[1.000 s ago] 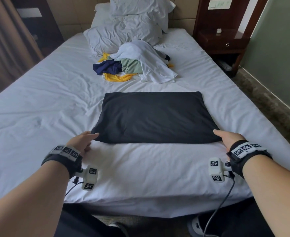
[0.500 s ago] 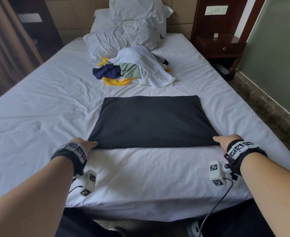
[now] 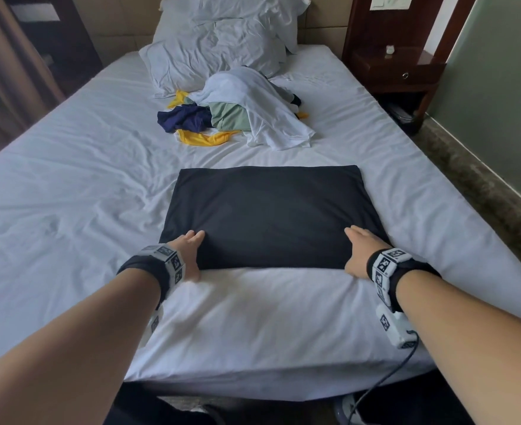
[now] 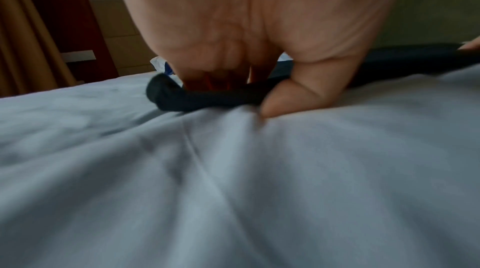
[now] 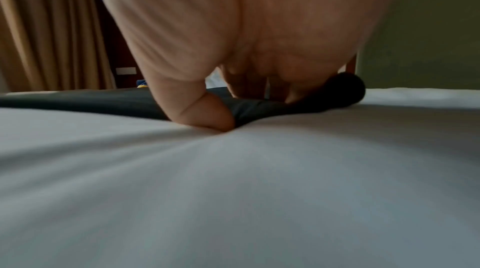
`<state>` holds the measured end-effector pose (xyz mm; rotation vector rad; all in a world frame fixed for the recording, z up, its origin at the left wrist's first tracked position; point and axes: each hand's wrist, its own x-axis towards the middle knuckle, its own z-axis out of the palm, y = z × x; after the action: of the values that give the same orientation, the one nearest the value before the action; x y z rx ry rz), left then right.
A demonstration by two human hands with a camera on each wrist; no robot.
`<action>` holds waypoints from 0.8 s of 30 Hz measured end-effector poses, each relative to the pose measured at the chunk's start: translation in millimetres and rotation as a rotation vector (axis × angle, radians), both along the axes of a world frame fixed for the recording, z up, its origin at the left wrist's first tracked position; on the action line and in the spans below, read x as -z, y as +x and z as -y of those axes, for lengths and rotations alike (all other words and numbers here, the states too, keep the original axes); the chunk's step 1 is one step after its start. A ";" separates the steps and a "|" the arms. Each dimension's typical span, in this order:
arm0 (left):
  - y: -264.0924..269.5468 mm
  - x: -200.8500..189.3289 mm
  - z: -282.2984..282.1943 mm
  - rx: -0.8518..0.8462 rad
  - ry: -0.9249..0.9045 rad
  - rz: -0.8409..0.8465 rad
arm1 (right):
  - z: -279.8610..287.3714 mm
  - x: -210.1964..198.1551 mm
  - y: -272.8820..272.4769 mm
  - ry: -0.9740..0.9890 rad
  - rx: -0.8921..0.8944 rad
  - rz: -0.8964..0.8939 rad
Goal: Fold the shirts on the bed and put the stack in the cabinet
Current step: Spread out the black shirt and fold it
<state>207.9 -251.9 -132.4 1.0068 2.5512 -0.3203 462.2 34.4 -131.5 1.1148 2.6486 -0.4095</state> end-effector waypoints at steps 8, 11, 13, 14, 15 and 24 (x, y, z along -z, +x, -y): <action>-16.3 5.9 1.9 0.003 0.015 0.056 | -12.2 1.8 -5.9 -0.010 -0.080 0.236; -25.2 13.4 5.3 -0.047 0.161 0.084 | -14.9 3.1 -5.0 0.022 -0.067 0.173; -31.0 16.8 11.4 -0.093 0.283 0.092 | -12.4 3.3 -5.0 0.026 -0.047 0.100; -32.0 16.1 14.7 -0.130 0.351 0.084 | -12.4 2.8 -4.5 0.015 -0.040 0.082; -33.0 15.8 17.9 -0.158 0.407 0.057 | -13.7 1.9 -3.2 -0.009 -0.033 0.076; -24.1 7.8 32.7 -0.230 0.499 -0.040 | -24.9 -0.4 7.3 -0.047 0.011 -0.012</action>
<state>183.8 -284.6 -140.1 0.8502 2.8138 0.3816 469.4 59.4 -131.1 1.1168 2.6294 -0.4799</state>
